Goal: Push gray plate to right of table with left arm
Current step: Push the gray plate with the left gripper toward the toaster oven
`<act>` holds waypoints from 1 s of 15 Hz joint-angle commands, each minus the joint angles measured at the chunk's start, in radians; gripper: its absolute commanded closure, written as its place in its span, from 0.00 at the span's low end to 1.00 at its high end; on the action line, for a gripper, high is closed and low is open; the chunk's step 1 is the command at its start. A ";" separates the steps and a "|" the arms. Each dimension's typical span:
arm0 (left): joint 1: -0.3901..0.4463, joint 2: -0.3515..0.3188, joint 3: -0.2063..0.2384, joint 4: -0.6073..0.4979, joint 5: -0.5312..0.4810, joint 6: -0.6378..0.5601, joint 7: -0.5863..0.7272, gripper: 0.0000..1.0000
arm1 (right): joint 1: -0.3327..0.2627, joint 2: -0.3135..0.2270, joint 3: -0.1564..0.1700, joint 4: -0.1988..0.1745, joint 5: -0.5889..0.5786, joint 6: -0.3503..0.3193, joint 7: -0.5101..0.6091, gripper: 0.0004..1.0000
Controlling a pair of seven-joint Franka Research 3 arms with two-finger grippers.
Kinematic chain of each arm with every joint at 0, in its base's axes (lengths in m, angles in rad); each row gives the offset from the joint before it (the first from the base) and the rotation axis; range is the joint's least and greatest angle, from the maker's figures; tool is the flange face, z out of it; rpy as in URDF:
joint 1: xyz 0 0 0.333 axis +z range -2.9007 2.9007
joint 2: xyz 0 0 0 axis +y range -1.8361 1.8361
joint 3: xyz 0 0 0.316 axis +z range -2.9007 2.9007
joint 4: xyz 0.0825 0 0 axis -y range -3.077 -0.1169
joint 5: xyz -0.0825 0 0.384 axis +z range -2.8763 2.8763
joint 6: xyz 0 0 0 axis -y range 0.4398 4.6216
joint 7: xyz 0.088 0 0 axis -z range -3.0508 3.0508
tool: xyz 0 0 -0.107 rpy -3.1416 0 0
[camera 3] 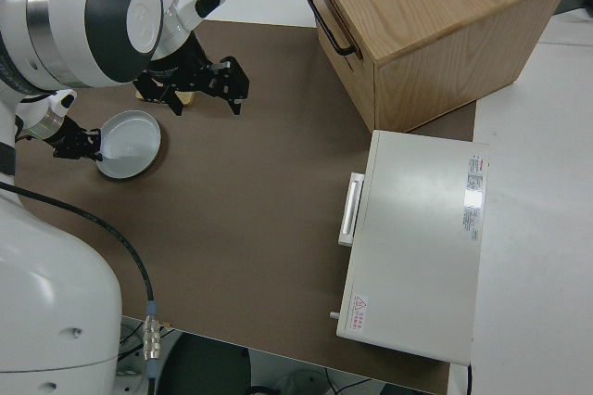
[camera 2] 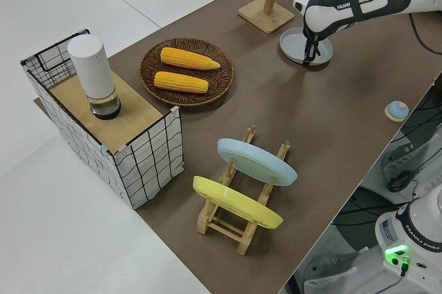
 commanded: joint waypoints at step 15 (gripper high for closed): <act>-0.261 0.184 0.010 0.185 0.003 0.051 -0.354 1.00 | -0.020 -0.003 0.013 0.008 0.010 -0.014 0.001 0.02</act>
